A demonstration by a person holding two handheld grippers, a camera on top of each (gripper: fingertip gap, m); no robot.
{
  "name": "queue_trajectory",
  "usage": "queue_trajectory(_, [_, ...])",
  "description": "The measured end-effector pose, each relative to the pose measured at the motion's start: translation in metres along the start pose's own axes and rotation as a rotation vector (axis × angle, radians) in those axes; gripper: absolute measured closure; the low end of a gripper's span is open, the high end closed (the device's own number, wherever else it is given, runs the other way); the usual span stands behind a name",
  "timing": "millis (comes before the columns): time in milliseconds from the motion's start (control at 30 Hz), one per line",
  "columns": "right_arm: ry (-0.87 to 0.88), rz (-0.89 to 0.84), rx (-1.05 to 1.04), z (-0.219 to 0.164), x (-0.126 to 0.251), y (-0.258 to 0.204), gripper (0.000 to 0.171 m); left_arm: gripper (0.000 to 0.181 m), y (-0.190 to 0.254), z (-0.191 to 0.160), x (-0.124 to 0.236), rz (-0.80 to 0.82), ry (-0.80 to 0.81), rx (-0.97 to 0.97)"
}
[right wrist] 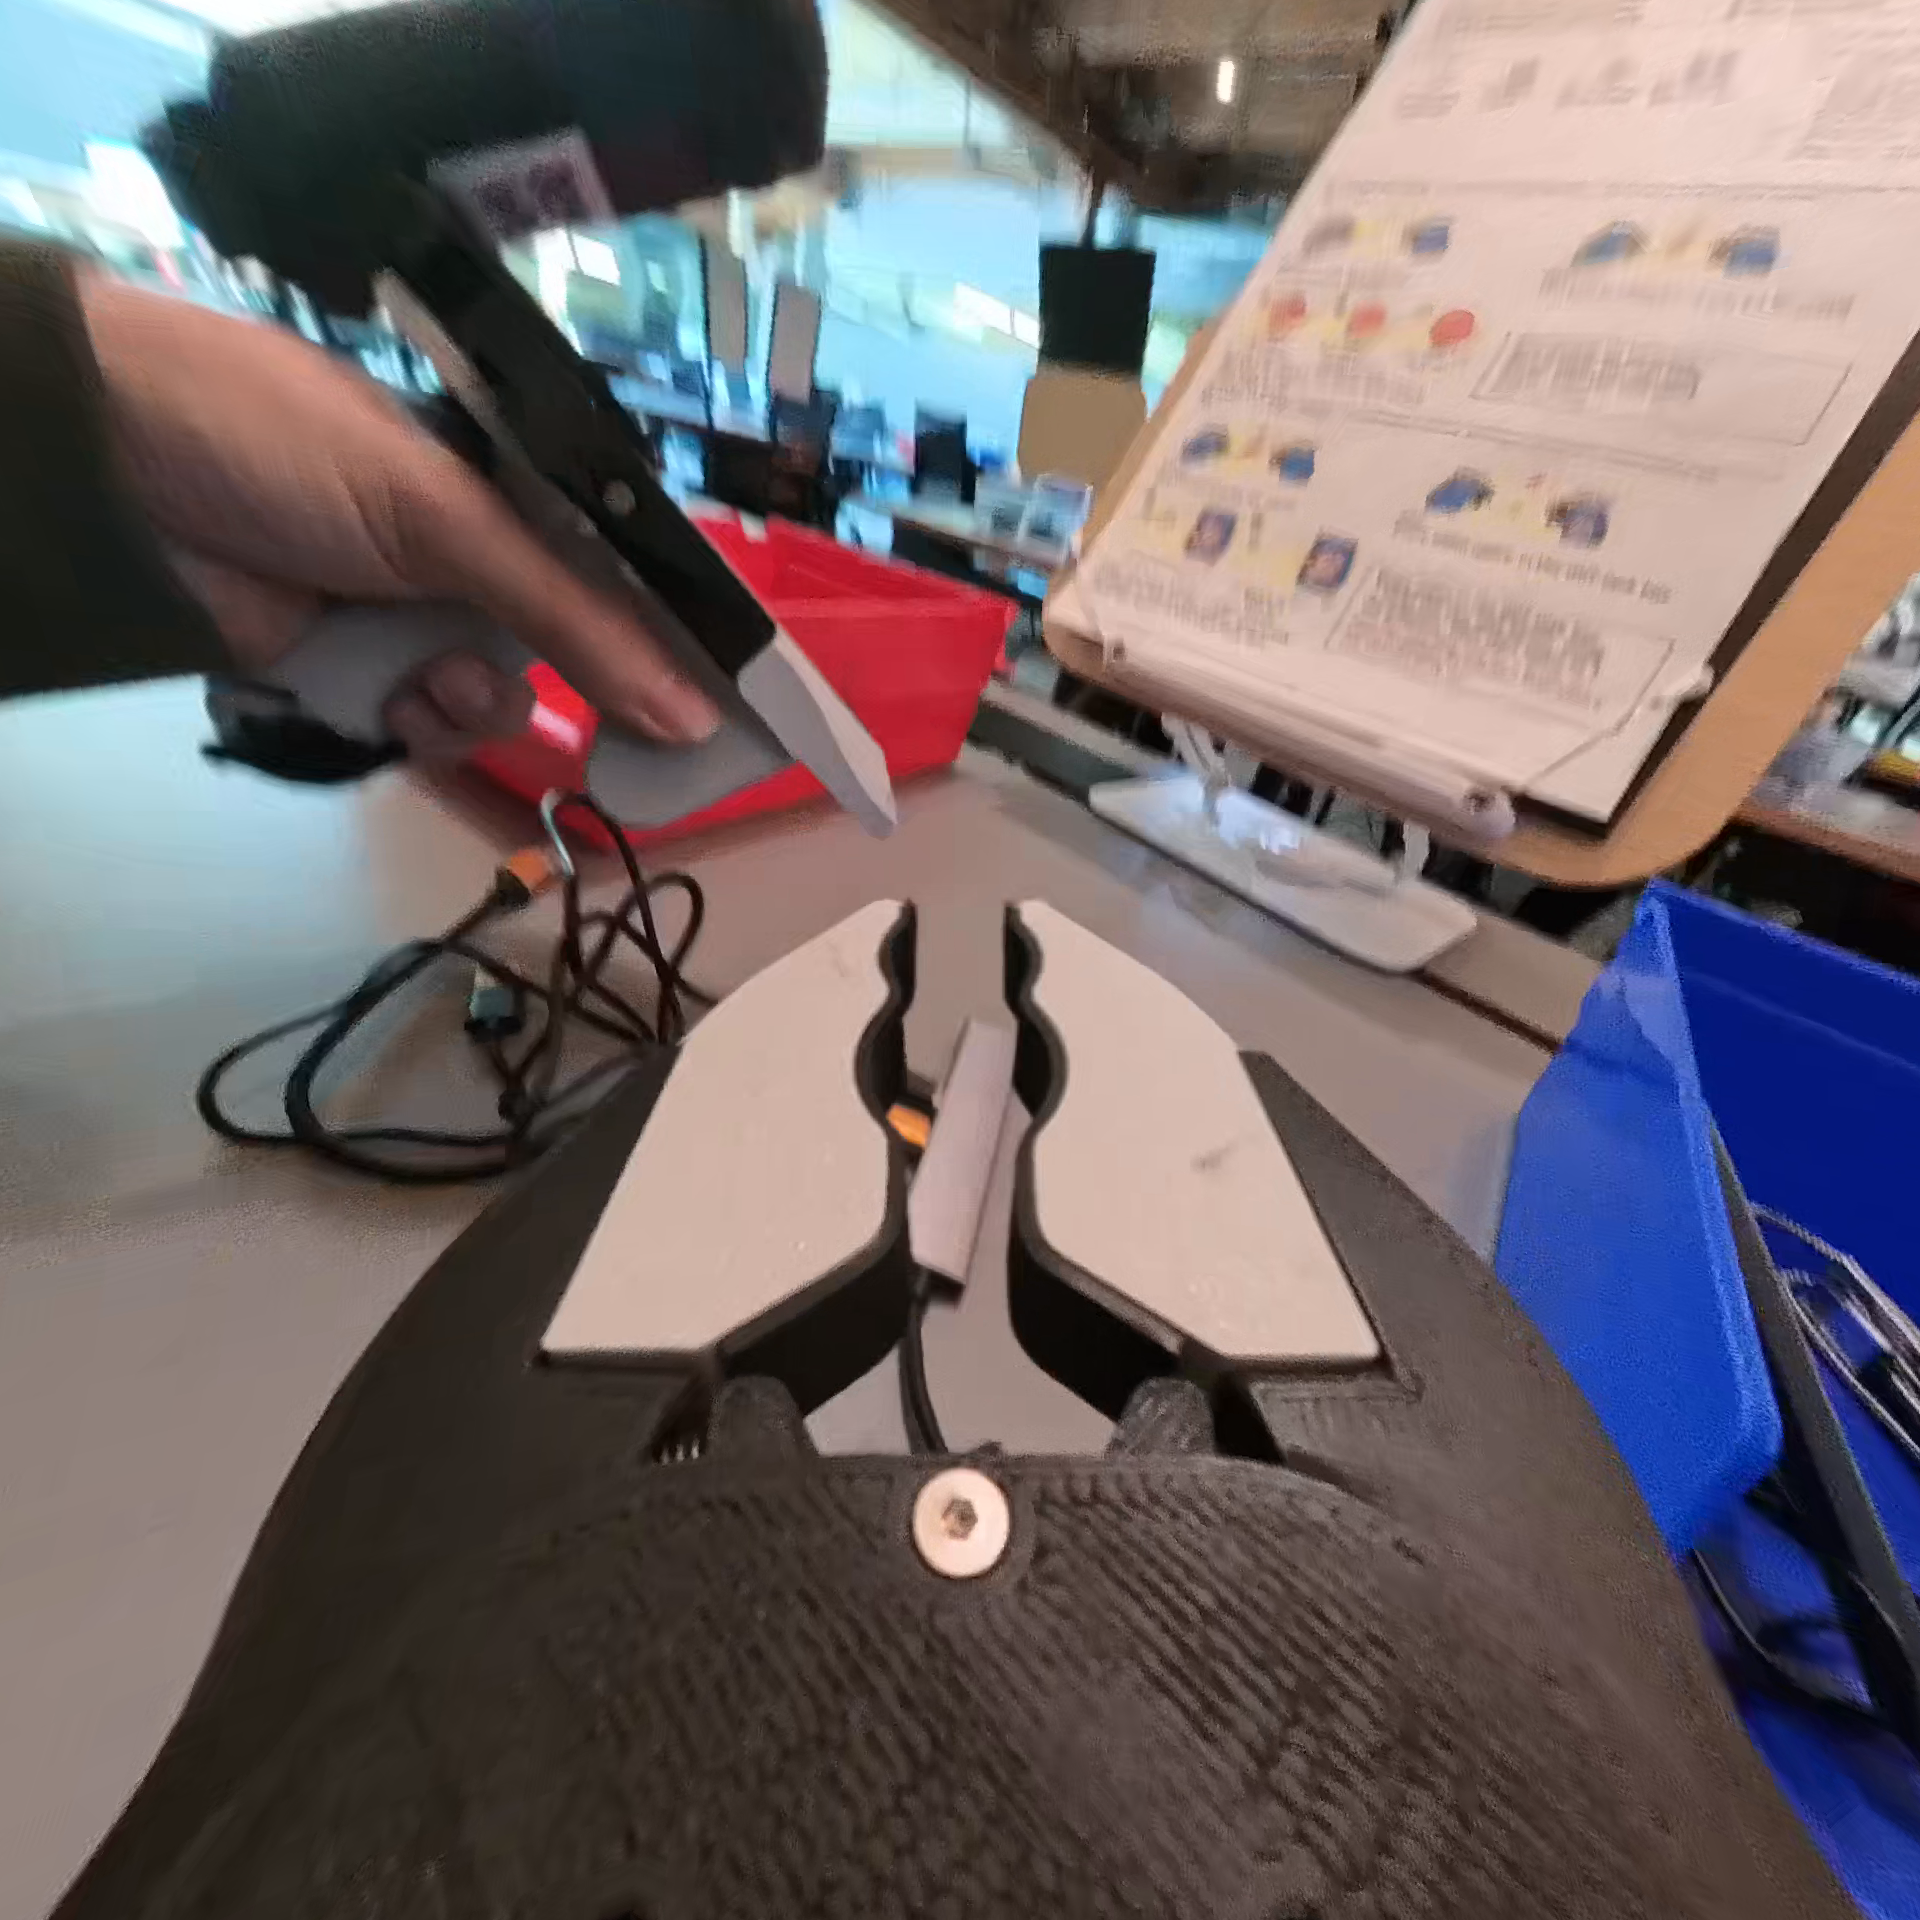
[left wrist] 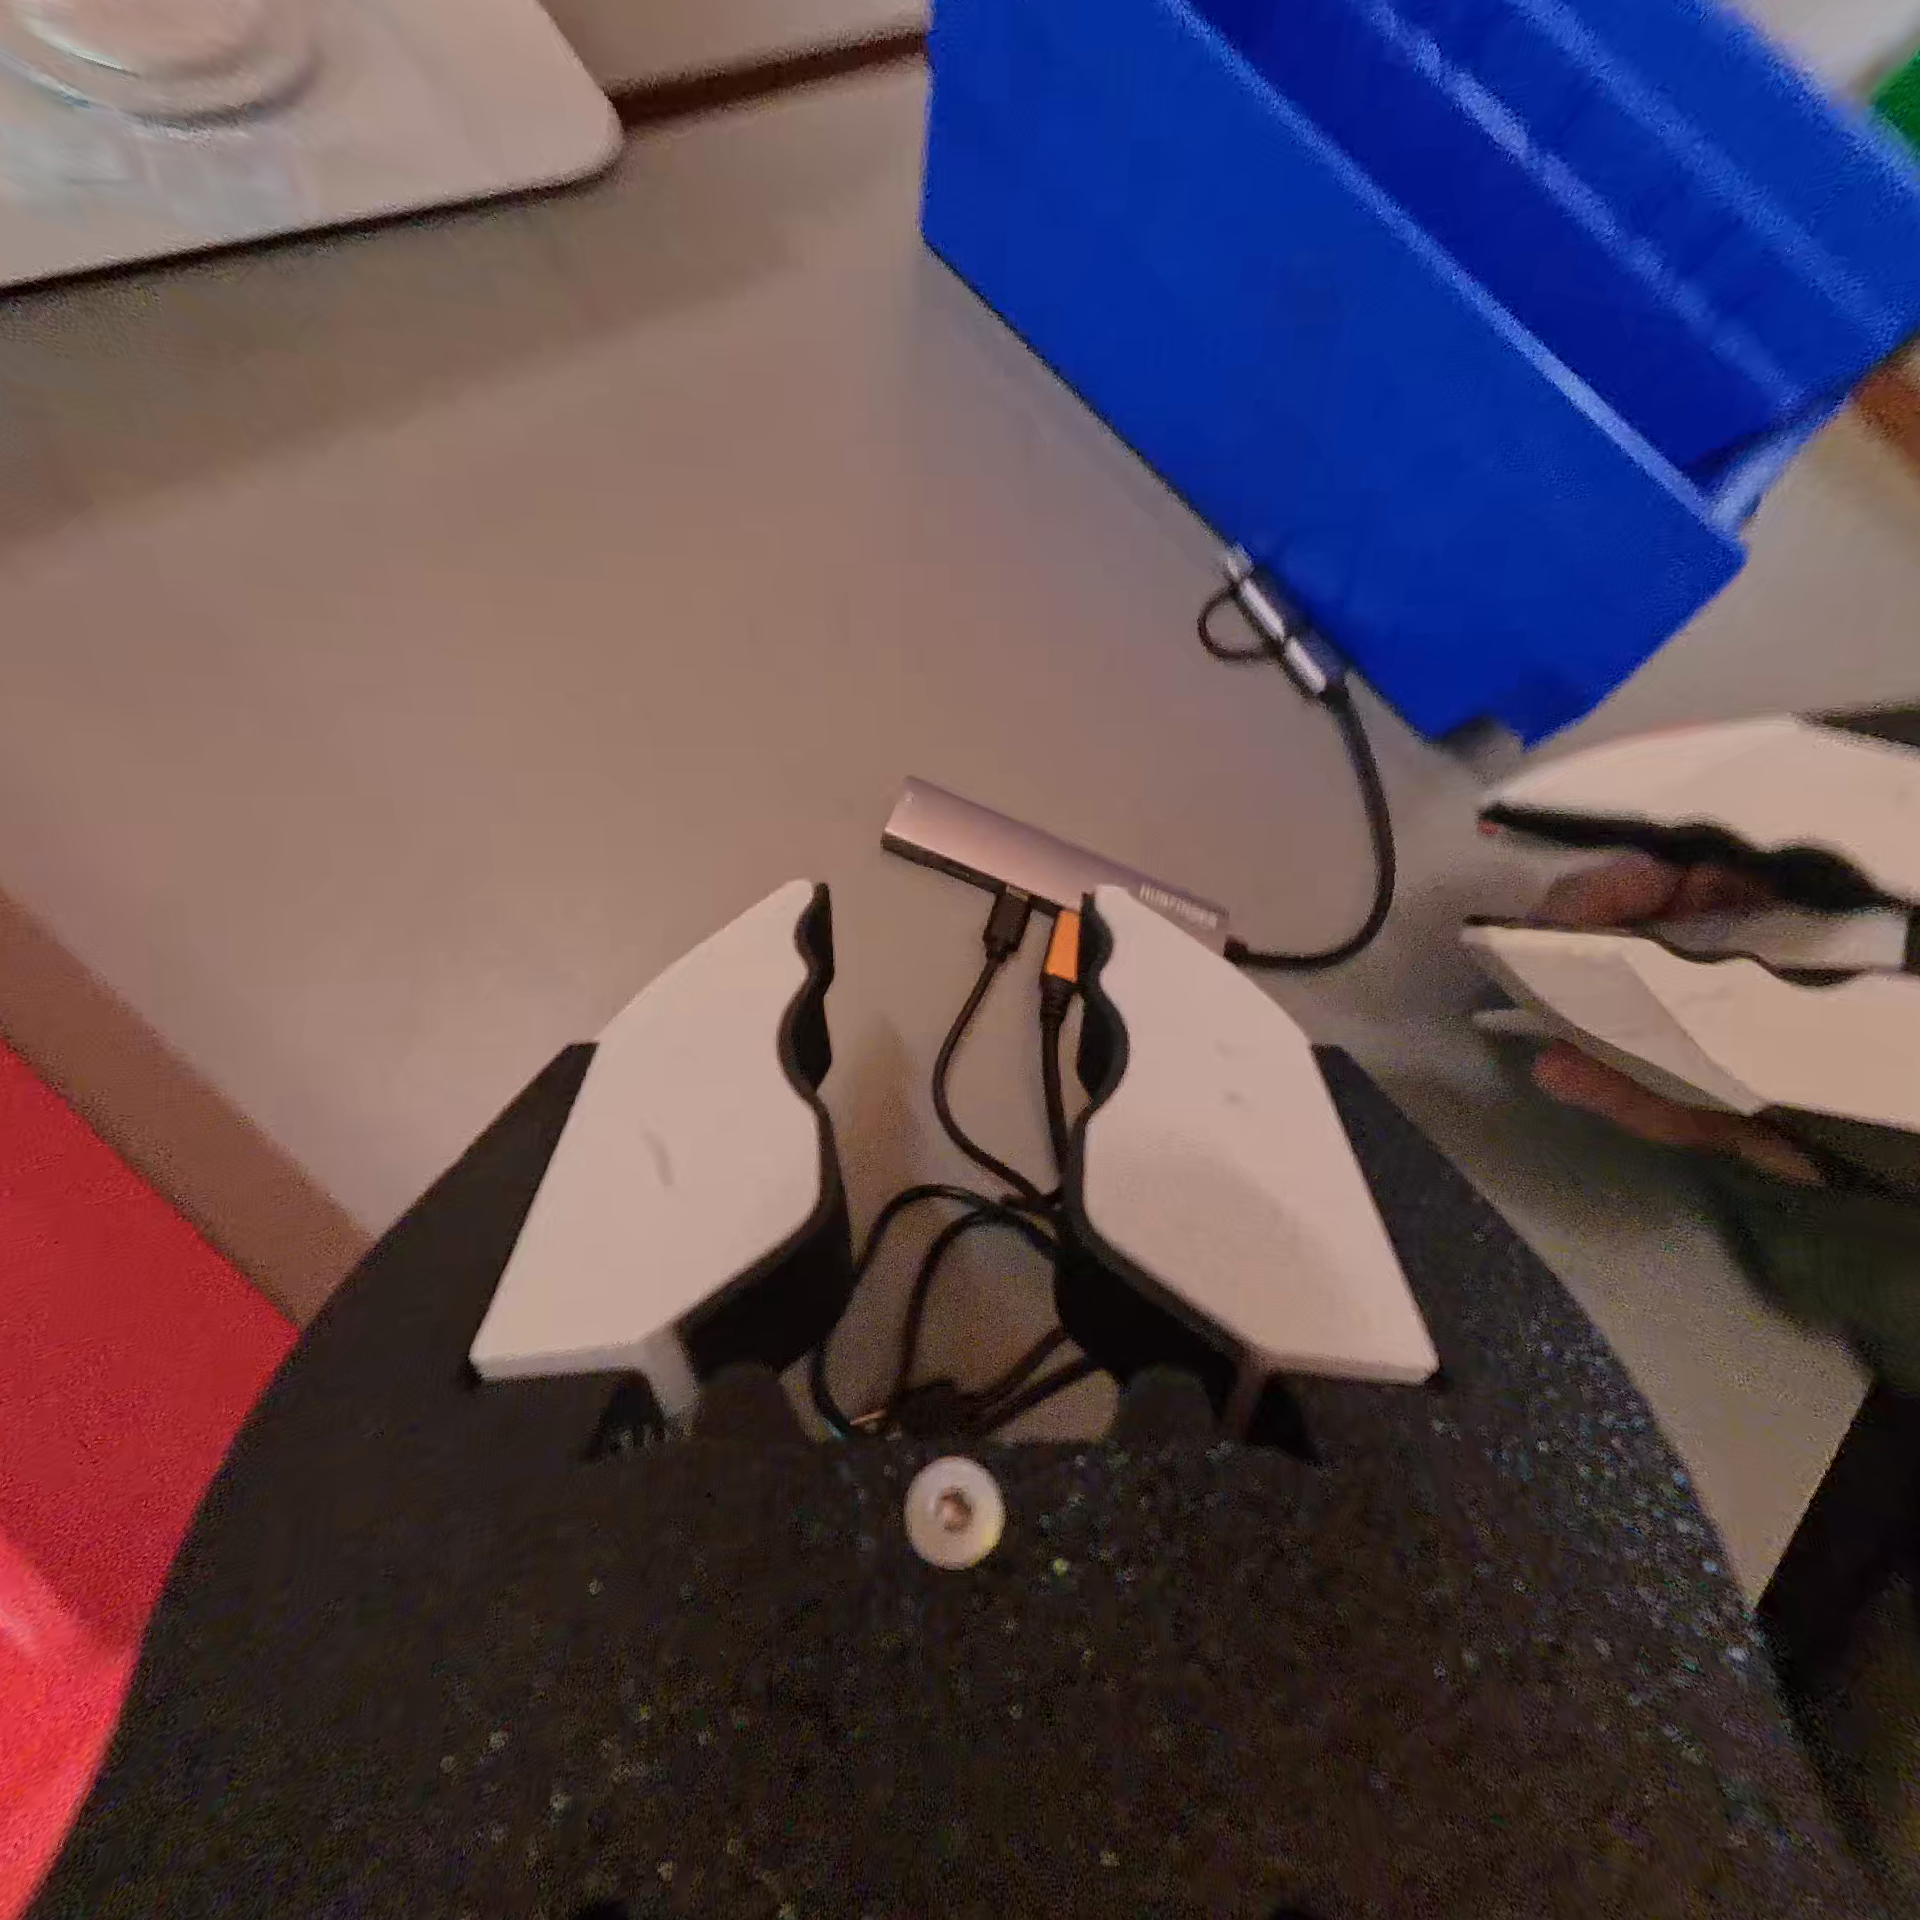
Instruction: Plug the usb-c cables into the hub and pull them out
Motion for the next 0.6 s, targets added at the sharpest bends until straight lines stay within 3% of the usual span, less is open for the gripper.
queue_trajectory(67, [-0.21, 0.102, -0.018, -0.006, -0.003, 0.001, 0.136, 0.138, -0.003, 0.005, -0.011, -0.101, -0.111, -0.141])
queue_trajectory(167, [-0.546, 0.287, -0.084, -0.014, -0.002, 0.002, 0.103, 0.132, -0.005, 0.011, -0.026, -0.201, -0.224, -0.539])
queue_trajectory(233, [-0.547, 0.294, -0.051, -0.016, 0.001, 0.006, 0.108, 0.127, -0.009, 0.01, -0.039, -0.28, -0.313, -0.731])
queue_trajectory(300, [-0.472, 0.257, -0.105, -0.015, 0.002, 0.012, 0.116, 0.121, -0.008, 0.009, -0.056, -0.35, -0.407, -0.775])
queue_trajectory(400, [-0.448, 0.28, -0.247, -0.009, 0.003, 0.017, 0.117, 0.121, -0.001, 0.011, -0.074, -0.45, -0.491, -0.956])
queue_trajectory(600, [-0.505, 0.334, -0.248, -0.002, 0.011, 0.026, 0.117, 0.129, 0.018, 0.005, -0.103, -0.655, -0.69, -1.239])
Point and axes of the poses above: each gripper's, where its closed fingertips meet, x back along the fingers, z out of its top, y = z × x across the jaws, the point moved 9 cm from there along x, back along the fingers, and after that the axes turned 15 degrees about y, right-handed, at the moved point
